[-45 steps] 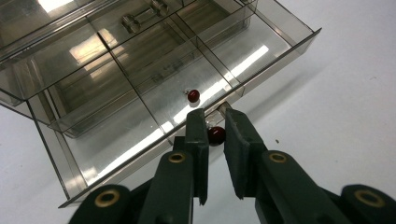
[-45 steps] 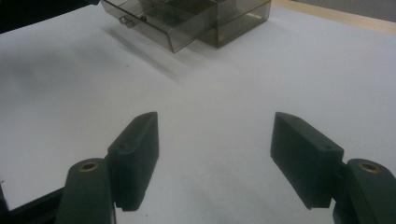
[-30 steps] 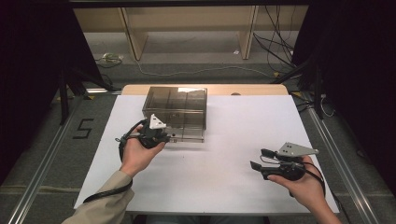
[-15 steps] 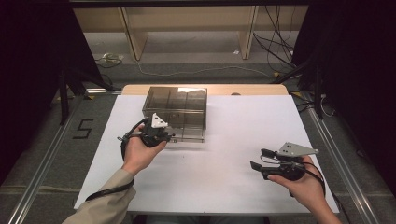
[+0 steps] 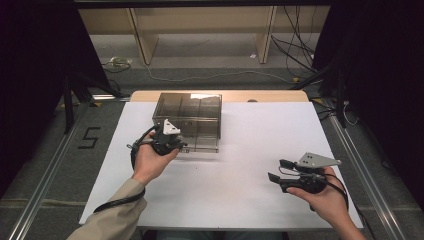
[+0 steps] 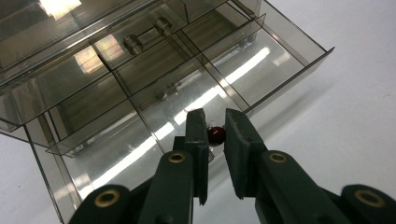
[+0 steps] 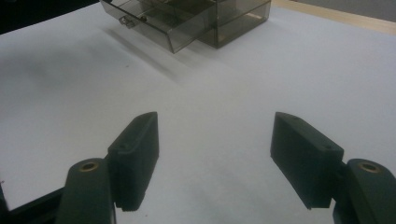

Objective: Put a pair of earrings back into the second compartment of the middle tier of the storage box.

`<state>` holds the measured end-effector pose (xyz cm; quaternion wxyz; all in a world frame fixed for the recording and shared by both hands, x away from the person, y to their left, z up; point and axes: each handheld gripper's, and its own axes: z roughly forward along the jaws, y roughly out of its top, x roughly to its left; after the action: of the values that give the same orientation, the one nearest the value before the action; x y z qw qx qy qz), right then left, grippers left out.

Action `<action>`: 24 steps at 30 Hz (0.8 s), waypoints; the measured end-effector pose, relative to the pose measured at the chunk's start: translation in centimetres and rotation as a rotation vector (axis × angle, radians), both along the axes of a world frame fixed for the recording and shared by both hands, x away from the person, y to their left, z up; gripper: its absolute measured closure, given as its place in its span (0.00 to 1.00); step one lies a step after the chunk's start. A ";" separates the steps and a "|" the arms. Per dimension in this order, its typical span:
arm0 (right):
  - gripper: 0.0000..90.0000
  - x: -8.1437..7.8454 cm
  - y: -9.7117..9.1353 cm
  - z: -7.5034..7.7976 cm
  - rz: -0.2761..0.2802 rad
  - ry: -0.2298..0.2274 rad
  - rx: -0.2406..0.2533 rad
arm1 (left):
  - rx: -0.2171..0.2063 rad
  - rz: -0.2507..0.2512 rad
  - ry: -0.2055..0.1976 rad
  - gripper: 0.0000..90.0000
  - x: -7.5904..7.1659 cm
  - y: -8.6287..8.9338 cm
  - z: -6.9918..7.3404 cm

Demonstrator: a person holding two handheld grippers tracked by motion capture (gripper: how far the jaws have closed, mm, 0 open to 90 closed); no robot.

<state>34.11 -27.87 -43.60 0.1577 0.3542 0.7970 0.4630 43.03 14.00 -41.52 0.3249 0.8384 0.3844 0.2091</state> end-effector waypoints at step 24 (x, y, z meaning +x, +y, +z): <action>0.37 0.0 0.0 0.0 0.001 0.000 0.002 | 0.007 -0.005 -0.017 0.88 0.9 -0.2 -0.3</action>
<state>34.10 -27.87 -43.57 0.1573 0.3541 0.7967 0.4638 43.92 13.78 -41.81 0.3259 0.8385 0.3789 0.2169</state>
